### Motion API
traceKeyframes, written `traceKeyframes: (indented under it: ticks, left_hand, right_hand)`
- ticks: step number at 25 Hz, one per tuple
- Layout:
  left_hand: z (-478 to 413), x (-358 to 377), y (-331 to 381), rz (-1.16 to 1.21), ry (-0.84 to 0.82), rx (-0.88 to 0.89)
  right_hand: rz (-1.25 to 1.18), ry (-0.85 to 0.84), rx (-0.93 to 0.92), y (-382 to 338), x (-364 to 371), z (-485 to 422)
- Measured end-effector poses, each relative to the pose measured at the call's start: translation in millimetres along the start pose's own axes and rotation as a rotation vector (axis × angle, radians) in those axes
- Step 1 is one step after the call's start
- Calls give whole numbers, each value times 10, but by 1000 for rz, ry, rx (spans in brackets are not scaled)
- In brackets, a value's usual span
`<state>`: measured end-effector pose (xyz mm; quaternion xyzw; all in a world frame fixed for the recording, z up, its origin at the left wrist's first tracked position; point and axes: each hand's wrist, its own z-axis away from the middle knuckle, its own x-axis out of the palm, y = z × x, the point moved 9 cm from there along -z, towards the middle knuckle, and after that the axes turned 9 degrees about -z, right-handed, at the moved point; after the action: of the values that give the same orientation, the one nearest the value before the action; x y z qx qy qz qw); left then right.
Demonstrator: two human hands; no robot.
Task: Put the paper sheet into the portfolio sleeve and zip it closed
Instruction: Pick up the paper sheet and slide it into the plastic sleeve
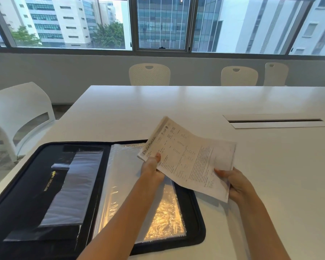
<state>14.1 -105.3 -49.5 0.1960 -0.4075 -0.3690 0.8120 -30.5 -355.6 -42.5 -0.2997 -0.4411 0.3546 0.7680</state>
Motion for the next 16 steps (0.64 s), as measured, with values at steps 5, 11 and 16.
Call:
traceKeyframes:
  ticks: [5,11,16]
  left_hand:
    - [113,83,183,-263,-43,257]
    - [111,454,83,-1746,222,799]
    - [-70,465,-245,-2037,288,747]
  right_hand:
    - [32,33,-170,-389,-159,-29]
    - [-80,181,-281,-718,-589,-20]
    - [-112,220,-290,-646,-727,13]
